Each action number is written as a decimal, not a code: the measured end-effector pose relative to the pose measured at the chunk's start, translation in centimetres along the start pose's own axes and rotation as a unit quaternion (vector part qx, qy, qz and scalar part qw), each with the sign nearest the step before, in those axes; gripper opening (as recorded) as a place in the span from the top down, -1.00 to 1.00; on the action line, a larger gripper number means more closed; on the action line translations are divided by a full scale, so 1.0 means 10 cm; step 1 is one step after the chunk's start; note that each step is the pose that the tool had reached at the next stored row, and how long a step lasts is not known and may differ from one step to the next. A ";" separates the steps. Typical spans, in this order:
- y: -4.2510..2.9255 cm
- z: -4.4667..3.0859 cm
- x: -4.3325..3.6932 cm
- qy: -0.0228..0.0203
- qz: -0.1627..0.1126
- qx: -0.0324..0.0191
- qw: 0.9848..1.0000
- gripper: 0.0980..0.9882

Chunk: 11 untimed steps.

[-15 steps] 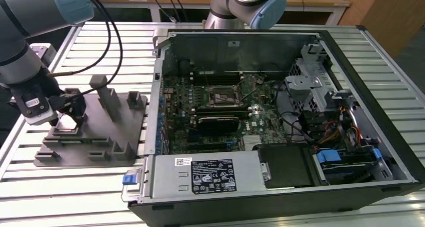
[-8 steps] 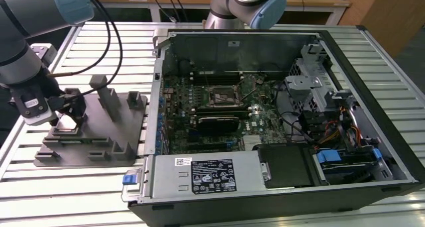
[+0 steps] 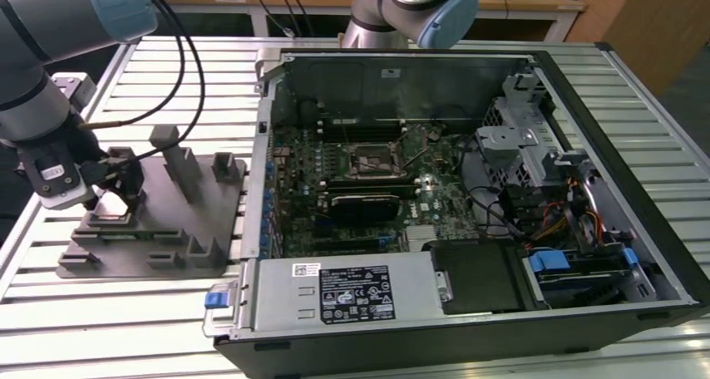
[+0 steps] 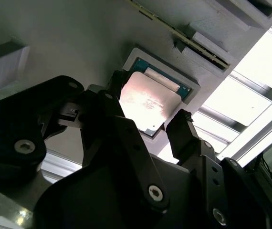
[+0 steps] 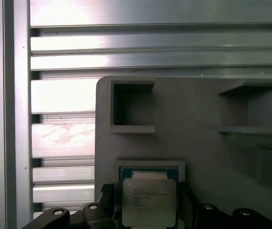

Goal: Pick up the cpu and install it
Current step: 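Pick up the cpu and move it towards the insertion slot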

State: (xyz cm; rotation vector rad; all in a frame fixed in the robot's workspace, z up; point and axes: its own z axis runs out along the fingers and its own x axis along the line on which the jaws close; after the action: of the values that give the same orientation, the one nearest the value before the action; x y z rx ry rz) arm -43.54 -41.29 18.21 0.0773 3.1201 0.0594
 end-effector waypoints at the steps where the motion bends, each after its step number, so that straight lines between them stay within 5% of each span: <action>1: 0.000 0.004 0.000 0.000 0.000 0.000 1.000 -0.23; 8: 0.000 0.007 0.000 0.000 0.000 0.000 1.000 -0.21; 11: 0.000 0.008 0.000 0.000 0.000 0.000 1.000 0.00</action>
State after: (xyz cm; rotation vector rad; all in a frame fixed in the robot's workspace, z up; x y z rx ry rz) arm -43.54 -41.29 18.14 0.0774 3.1200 0.0595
